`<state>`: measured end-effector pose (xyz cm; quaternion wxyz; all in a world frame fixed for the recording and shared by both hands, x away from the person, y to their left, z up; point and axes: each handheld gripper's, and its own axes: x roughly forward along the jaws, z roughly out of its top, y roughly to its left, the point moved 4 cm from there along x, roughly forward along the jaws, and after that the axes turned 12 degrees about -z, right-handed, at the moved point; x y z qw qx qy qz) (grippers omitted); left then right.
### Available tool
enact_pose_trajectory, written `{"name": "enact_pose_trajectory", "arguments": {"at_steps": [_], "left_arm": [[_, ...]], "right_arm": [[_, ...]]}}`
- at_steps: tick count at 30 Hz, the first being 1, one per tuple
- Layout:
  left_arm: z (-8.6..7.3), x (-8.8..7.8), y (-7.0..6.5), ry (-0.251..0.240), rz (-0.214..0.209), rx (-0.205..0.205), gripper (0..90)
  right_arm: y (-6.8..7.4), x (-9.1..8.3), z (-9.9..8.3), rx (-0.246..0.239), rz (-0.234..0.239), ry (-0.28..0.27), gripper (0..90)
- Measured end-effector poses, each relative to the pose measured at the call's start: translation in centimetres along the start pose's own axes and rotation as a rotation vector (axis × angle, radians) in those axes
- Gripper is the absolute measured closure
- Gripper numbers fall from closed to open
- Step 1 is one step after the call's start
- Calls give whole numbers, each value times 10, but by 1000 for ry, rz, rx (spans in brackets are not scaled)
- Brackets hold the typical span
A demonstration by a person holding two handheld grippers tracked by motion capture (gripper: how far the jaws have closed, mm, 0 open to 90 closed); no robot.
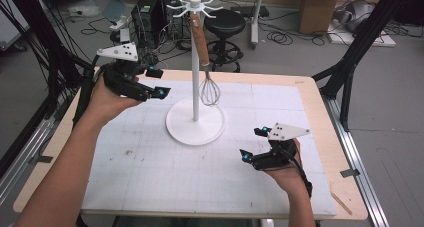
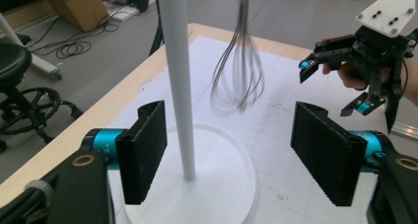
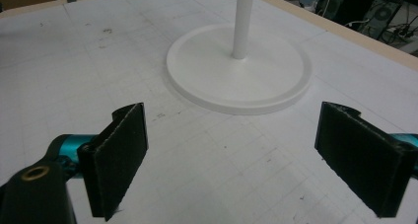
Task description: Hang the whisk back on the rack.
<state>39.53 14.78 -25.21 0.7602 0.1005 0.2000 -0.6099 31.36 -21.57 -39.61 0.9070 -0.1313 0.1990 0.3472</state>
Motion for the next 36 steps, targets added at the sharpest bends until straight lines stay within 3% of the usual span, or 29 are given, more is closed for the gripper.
{"name": "enact_pose_trajectory", "arguments": {"at_steps": [13,21,23,36], "left_arm": [[-26,-2,-13,14,3,6,174],[-41,-3,-24,8,-21,18,129],[-46,-2,-26,-2,-33,17,125],[-96,7,-28,-35,-15,-9,88]], "right_arm": [[2,2,0,-3,4,6,117],[2,3,-1,-6,2,9,117],[3,3,0,-7,2,9,117],[1,3,-1,-6,-1,8,117]]}}
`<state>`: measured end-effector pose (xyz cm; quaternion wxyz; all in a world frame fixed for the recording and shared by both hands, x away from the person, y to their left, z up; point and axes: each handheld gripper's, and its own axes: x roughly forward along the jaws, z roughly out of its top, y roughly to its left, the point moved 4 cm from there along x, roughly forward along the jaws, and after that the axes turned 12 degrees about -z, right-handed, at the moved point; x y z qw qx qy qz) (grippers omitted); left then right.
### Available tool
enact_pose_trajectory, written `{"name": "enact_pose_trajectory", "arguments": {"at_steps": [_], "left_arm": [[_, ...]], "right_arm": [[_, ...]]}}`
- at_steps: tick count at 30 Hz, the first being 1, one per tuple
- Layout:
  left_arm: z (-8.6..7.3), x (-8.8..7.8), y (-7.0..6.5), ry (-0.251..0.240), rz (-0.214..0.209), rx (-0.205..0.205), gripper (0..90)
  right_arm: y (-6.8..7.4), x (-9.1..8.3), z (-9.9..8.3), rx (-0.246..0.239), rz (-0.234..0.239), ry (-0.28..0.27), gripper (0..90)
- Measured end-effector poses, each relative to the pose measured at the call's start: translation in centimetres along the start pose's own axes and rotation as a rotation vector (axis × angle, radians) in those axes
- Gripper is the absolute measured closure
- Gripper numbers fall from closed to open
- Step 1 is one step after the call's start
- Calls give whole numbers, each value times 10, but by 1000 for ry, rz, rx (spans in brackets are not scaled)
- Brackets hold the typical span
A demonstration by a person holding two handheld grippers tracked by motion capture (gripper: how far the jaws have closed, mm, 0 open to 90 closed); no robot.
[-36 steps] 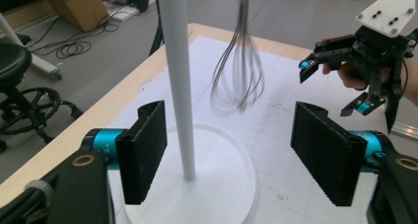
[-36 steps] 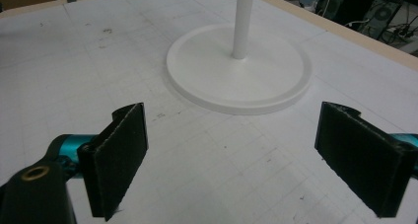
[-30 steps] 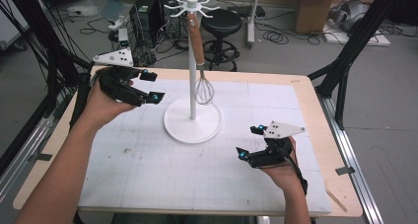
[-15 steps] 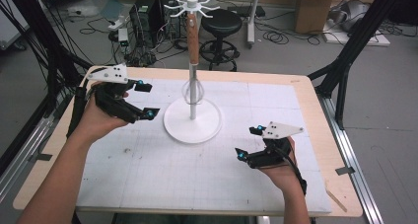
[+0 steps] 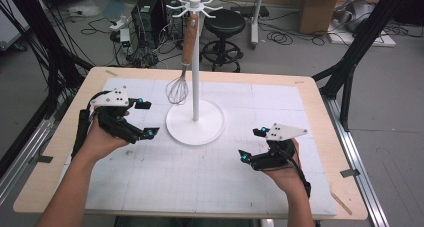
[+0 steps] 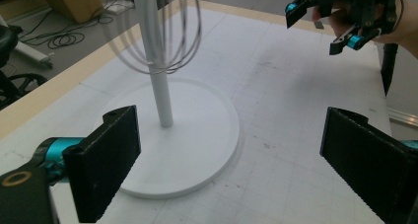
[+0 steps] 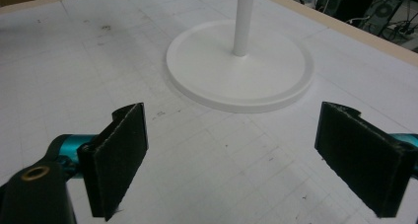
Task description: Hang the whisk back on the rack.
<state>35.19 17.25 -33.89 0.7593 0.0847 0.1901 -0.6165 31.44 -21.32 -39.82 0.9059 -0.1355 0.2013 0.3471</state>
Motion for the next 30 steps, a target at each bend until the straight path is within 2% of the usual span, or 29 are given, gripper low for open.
{"name": "enact_pose_trajectory", "arguments": {"at_steps": [5,9,14,30], "left_arm": [[-12,1,-1,1,21,1,79],[-21,2,-4,-10,22,3,78],[-35,4,-1,-20,26,-13,78],[-47,20,-5,5,16,-36,77]], "right_arm": [[0,0,0,3,-3,2,117],[-1,-1,0,4,-4,2,117],[-3,-2,-1,7,-9,1,117],[-8,-3,-4,22,-8,-1,117]]}}
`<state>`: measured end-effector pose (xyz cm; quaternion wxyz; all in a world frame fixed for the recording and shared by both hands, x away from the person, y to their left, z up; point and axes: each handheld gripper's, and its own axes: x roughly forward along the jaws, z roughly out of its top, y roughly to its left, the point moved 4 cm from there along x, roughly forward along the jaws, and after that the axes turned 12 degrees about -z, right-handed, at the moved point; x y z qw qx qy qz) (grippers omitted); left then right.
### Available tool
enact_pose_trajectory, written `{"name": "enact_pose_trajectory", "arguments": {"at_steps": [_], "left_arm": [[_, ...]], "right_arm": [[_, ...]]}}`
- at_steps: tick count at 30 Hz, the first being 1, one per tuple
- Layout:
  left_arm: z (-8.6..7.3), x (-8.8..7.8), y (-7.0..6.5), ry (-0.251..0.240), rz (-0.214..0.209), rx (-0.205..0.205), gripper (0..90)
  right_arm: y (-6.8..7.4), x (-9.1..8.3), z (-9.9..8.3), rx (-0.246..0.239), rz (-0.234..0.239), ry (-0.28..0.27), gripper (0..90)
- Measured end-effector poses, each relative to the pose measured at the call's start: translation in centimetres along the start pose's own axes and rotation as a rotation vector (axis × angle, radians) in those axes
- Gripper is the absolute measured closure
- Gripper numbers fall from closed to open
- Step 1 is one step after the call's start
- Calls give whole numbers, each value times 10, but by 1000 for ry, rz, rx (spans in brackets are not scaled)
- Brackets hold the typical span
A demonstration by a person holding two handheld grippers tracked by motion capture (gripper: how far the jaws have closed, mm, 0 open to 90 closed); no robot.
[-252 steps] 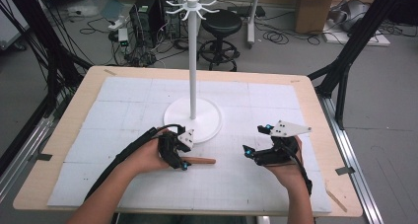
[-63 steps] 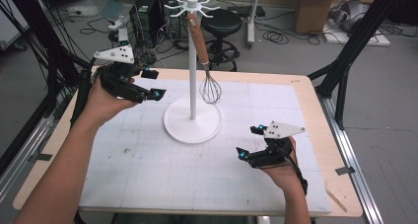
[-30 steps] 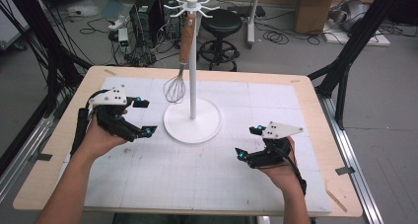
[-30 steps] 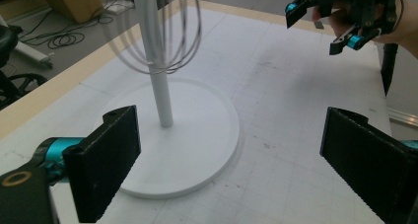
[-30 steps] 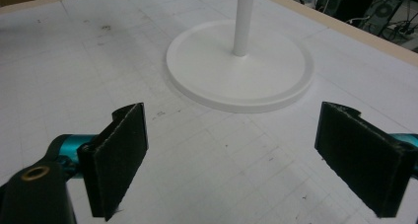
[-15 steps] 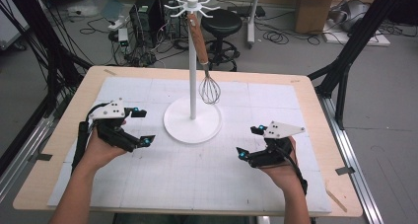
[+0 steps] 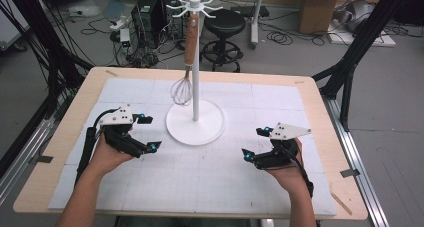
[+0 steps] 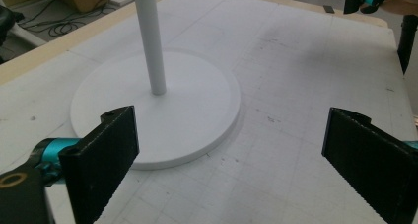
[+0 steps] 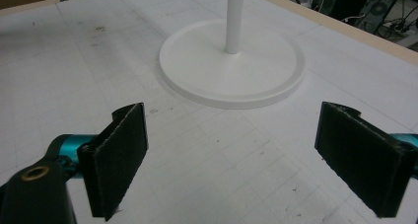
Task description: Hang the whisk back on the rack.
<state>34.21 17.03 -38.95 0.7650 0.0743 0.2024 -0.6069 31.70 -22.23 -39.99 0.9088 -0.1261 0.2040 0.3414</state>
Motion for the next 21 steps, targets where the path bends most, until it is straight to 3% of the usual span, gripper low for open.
{"name": "enact_pose_trajectory", "arguments": {"at_steps": [21], "left_arm": [[-4,-8,-5,-31,0,8,77]], "right_arm": [[4,1,-1,-11,-6,16,117]]}}
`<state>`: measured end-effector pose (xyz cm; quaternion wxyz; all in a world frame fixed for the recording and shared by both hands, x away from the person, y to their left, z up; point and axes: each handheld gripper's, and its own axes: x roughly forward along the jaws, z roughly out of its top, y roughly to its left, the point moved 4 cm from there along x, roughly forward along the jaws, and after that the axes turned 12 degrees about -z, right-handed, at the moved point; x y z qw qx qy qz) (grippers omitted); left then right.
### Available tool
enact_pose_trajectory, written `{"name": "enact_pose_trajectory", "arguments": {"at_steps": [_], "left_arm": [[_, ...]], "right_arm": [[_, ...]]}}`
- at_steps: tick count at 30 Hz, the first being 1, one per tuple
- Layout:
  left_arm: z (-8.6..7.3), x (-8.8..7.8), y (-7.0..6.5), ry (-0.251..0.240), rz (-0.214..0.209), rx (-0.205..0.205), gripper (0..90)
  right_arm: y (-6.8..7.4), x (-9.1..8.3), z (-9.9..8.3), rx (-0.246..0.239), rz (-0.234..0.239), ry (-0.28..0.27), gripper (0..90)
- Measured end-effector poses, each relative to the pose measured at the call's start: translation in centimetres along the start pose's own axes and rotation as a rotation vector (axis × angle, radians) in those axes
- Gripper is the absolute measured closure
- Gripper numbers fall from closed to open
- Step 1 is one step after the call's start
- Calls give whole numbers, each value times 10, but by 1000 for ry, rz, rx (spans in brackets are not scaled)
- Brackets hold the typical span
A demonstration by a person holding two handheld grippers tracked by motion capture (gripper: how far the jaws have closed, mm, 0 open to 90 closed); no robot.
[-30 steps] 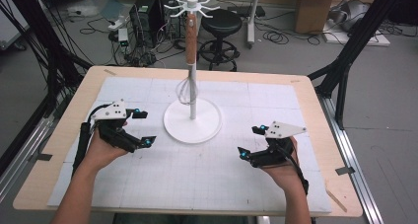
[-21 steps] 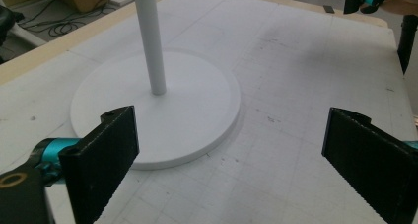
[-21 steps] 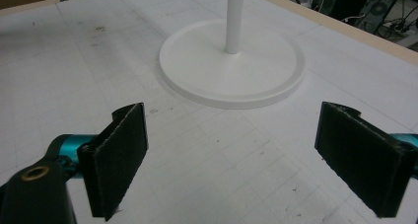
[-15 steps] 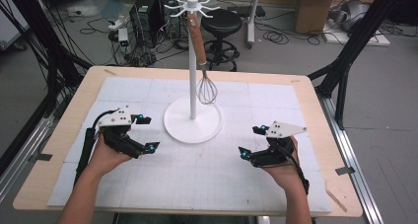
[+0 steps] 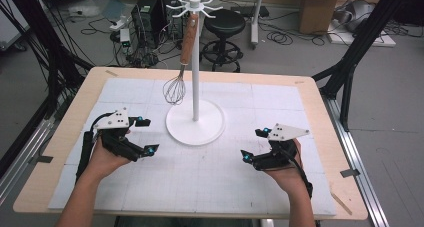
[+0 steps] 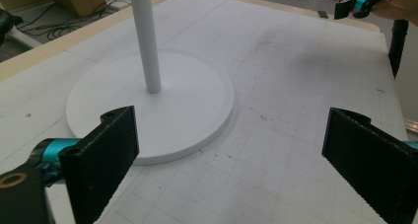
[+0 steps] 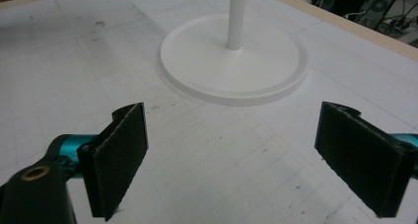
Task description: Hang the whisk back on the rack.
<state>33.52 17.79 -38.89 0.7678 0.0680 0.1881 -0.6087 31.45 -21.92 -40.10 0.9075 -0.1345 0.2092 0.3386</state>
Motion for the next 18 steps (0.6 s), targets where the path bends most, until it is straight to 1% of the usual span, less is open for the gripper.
{"name": "enact_pose_trajectory", "arguments": {"at_steps": [8,18], "left_arm": [[-1,1,-1,-1,-4,-6,77],[-2,1,1,8,1,-4,77]], "right_arm": [[0,-1,0,0,1,-5,117],[0,0,0,-2,0,0,117]]}}
